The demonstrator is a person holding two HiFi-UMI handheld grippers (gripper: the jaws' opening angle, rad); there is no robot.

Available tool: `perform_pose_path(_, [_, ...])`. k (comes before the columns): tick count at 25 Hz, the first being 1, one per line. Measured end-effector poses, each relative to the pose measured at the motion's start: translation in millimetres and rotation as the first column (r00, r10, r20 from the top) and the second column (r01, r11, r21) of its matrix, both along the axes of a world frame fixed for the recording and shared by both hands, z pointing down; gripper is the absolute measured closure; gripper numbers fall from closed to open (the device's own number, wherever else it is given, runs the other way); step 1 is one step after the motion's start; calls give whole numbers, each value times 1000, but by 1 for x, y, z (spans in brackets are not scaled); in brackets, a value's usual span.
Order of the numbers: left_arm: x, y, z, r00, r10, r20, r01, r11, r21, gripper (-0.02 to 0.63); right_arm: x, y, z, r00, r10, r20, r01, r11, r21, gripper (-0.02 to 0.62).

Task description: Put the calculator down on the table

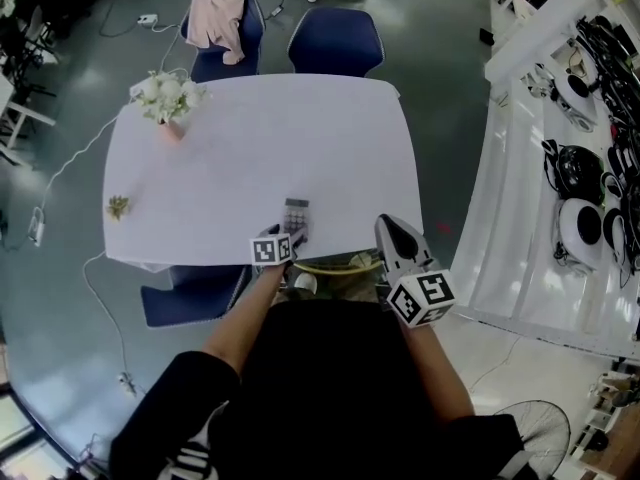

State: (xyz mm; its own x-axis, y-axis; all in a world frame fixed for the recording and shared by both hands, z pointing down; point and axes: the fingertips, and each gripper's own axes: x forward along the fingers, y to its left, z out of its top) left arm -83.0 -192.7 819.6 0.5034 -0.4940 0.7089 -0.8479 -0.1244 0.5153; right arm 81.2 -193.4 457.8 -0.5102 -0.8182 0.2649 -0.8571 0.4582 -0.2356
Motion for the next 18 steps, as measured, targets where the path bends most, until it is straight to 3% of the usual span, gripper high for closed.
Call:
perform_pose_path(5, [-15, -1, -46, 999, 40, 35, -44, 992, 118, 279, 9, -6, 2, 999, 24, 22, -24, 1000, 6, 598])
perform_pose_path(8, [-15, -5, -103, 998, 51, 23, -55, 968, 244, 281, 18, -10, 4, 999, 46, 28, -47, 999, 5, 598])
perform_pose_path(11, [-7, -6, -172, 995, 94, -41, -70, 917, 393, 300, 27, -15, 6, 998, 63, 18, -63, 998, 9, 598])
perform_pose_path(14, [7, -1, -241, 976, 176, -126, -83, 843, 532, 429, 31, -20, 8, 998, 69, -1, -69, 998, 12, 598])
perform_pose_path(18, [10, 3, -300, 977, 183, -108, -69, 756, 651, 565, 28, -23, 9, 998, 58, -16, -58, 998, 16, 598])
